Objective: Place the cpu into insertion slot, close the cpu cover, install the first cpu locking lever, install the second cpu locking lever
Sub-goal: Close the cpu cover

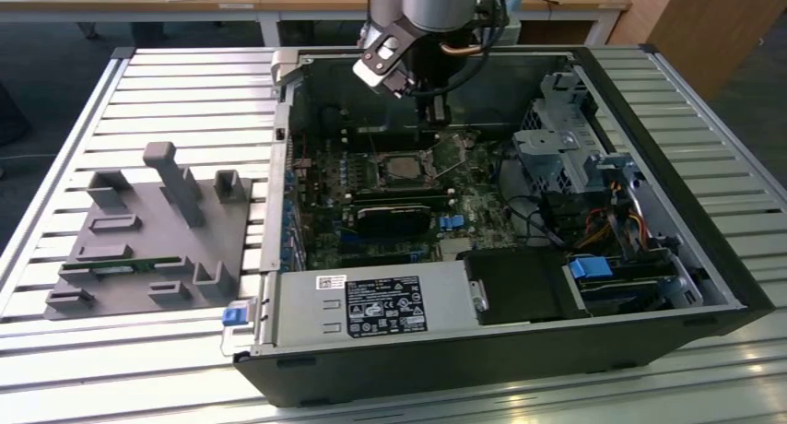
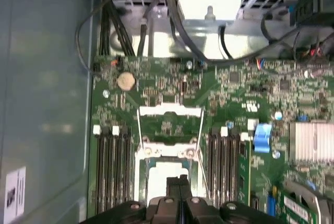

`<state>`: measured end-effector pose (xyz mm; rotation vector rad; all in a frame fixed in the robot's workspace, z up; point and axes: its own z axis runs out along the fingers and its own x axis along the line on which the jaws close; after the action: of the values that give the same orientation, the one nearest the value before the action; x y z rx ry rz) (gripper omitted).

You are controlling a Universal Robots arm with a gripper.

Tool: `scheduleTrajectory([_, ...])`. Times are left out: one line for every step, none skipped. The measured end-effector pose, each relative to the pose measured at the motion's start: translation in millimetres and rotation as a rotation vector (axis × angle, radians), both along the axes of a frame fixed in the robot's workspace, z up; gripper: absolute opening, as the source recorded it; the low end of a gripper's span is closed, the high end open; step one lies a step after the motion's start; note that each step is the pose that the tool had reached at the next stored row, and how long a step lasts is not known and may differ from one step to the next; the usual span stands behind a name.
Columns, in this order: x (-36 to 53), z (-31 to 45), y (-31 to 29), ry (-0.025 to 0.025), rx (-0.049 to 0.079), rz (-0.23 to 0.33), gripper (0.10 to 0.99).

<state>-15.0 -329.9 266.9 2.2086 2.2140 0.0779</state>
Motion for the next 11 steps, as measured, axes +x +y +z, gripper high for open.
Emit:
scheduleTrajectory([3.3,0.0,0.0,0.0001,0.002,0.0,0.106])
scheduleTrajectory([6.4,0.1,0.0,0.0001,0.006,0.0,0.106])
scheduleTrajectory([9.1,0.1,0.0,0.0002,0.01,0.0,0.106])
scheduleTrajectory([11.5,0.0,0.0,0.0002,0.015,0.001,0.106])
scheduleTrajectory([13.0,0.0,0.0,0.0004,0.021,0.001,0.106])
scheduleTrajectory([13.9,0.1,0.0,0.0007,0.029,0.002,0.106])
scheduleTrajectory([14.5,0.2,0.0,0.0011,0.036,0.003,0.106])
scheduleTrajectory([14.9,0.3,0.0,0.0011,0.037,0.003,0.106])
scheduleTrajectory([15.3,0.2,0.0,0.0012,0.037,0.003,0.106])
scheduleTrajectory([16.2,0.3,0.0,0.0012,0.037,0.003,0.106])
scheduleTrajectory([17.5,0.2,0.0,0.0014,0.037,0.003,0.106])
